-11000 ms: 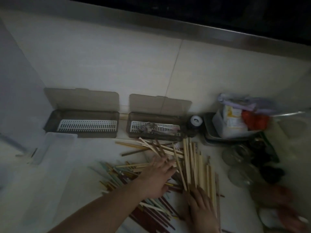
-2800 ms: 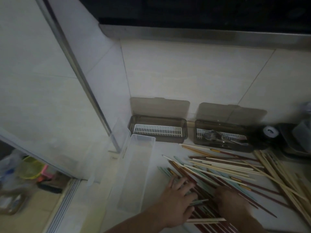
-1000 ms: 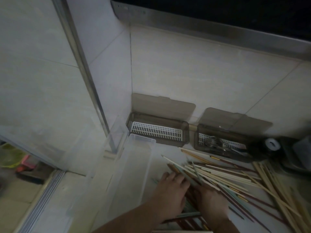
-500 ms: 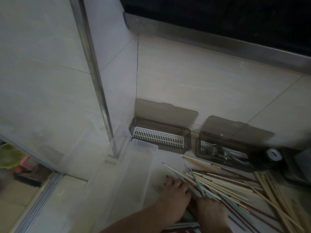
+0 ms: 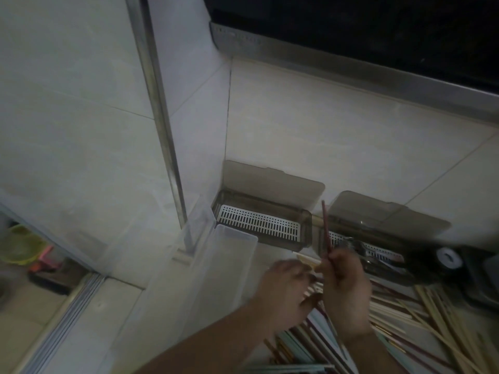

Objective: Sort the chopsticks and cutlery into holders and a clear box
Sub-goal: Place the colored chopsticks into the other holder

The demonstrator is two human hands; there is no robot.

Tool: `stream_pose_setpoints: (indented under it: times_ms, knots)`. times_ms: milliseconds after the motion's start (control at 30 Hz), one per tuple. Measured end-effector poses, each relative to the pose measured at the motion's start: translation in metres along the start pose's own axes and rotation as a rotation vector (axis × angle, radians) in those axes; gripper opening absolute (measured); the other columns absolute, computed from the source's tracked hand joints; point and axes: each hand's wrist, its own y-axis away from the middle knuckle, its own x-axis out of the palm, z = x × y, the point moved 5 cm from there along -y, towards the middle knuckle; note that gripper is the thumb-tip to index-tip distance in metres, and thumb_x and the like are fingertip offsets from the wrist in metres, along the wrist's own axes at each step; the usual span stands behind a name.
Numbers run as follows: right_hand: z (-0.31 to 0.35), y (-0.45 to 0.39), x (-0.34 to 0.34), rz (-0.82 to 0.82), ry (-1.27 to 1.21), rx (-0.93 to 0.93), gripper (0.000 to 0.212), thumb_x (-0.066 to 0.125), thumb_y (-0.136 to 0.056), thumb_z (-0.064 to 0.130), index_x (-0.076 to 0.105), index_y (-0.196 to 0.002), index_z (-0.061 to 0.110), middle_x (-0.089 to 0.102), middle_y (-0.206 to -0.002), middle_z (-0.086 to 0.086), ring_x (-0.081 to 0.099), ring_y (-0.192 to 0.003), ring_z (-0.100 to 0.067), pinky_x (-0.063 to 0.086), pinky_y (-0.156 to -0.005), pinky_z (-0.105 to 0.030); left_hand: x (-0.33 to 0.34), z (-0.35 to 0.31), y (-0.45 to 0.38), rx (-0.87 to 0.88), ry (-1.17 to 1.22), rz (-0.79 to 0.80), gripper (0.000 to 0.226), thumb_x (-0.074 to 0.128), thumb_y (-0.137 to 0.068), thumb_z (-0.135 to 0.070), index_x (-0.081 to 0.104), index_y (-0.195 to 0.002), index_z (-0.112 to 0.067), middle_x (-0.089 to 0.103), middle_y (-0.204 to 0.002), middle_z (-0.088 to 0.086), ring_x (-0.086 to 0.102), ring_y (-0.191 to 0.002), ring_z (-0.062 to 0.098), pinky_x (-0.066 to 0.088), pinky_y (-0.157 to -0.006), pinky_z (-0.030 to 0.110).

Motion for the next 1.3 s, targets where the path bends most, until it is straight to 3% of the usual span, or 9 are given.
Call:
stream_pose_setpoints:
  times_ms: [100,200,367,700,800,900,1000,1167,1300]
  knots:
    - [0.008,-0.041,0.024,0.178,0.224,-0.098,0.013,0.058,-0.092,0.014,0.055,-0.096,0.026,0.066,-0.080,0.010,0.063,-0.070,-0.013,0.048,-0.059,-0.027,-0.010,0.046,0.004,-0.236,-0.201,0.088,0.055,0.041,-0.097,-0.052,0.047,-0.144,-0.023,0.033,-0.158,0.006,0.023,-0.148,0.032,0.013,-0.119,0.053]
    - [0.013,-0.073,0.050,0.422,0.653,-0.217,0.013,0.048,-0.094,0.023,0.055,-0.104,0.028,0.066,-0.097,0.002,0.062,-0.081,-0.020,0.046,-0.062,-0.028,-0.016,0.080,0.013,-0.437,-0.238,0.264,0.070,0.027,-0.101,-0.057,0.009,-0.158,-0.022,-0.006,-0.166,0.006,-0.014,-0.151,0.032,-0.011,-0.117,0.059]
    - [0.005,-0.090,0.103,0.785,0.896,-0.392,0.029,0.045,-0.096,0.041,0.051,-0.117,0.022,0.057,-0.122,-0.001,0.046,-0.112,-0.024,0.041,-0.085,-0.031,-0.019,0.084,0.011,-0.465,-0.260,0.324,0.073,0.024,-0.099,-0.064,0.005,-0.158,-0.025,-0.002,-0.166,0.008,-0.011,-0.151,0.033,-0.011,-0.115,0.065]
    - [-0.015,-0.079,0.149,1.049,0.486,-0.174,0.037,0.035,-0.098,0.051,0.048,-0.125,0.030,0.053,-0.118,0.004,0.043,-0.107,-0.017,0.036,-0.093,-0.033,-0.016,0.089,0.007,-0.485,-0.273,0.331,0.074,0.024,-0.100,-0.061,-0.002,-0.158,-0.025,-0.003,-0.166,0.005,-0.008,-0.152,0.032,-0.014,-0.113,0.067]
    - [-0.020,-0.080,0.148,0.995,0.300,-0.065,0.045,0.040,-0.093,0.059,0.052,-0.124,0.028,0.060,-0.117,0.000,0.057,-0.105,-0.018,0.046,-0.097,-0.039,-0.016,0.089,0.007,-0.494,-0.256,0.303,0.073,0.028,-0.099,-0.061,0.002,-0.158,-0.026,-0.001,-0.166,0.005,-0.006,-0.152,0.032,-0.012,-0.113,0.067]
    - [-0.022,-0.088,0.130,0.740,0.262,-0.055,0.028,0.047,-0.099,0.027,0.058,-0.122,0.016,0.062,-0.108,-0.002,0.059,-0.094,-0.015,0.046,-0.083,-0.024,-0.015,0.088,0.007,-0.498,-0.261,0.296,0.072,0.029,-0.099,-0.061,0.005,-0.158,-0.026,0.001,-0.166,0.006,-0.006,-0.152,0.032,-0.011,-0.114,0.066]
    - [-0.034,-0.090,0.099,0.487,0.331,-0.141,0.022,0.046,-0.098,0.019,0.063,-0.112,0.015,0.064,-0.101,-0.005,0.060,-0.083,-0.017,0.052,-0.073,-0.031,-0.016,0.088,0.007,-0.494,-0.267,0.288,0.072,0.031,-0.099,-0.060,0.007,-0.158,-0.025,0.002,-0.166,0.006,-0.006,-0.152,0.031,-0.010,-0.114,0.066]
    - [-0.070,-0.054,0.035,0.154,0.338,-0.105,0.034,0.040,-0.086,0.030,0.068,-0.098,0.014,0.066,-0.097,-0.006,0.056,-0.094,-0.026,0.038,-0.080,-0.026,-0.017,0.088,0.007,-0.489,-0.262,0.270,0.072,0.034,-0.098,-0.058,0.003,-0.157,-0.031,0.004,-0.165,0.005,-0.003,-0.151,0.031,-0.008,-0.115,0.065]
    - [-0.090,0.004,0.006,0.223,0.453,-0.200,0.025,0.049,-0.081,0.030,0.068,-0.095,0.021,0.065,-0.093,0.000,0.059,-0.086,-0.024,0.045,-0.070,-0.028,-0.016,0.087,0.007,-0.484,-0.275,0.279,0.070,0.033,-0.098,-0.059,0.004,-0.157,-0.034,0.003,-0.165,0.005,-0.002,-0.151,0.032,-0.006,-0.115,0.065]
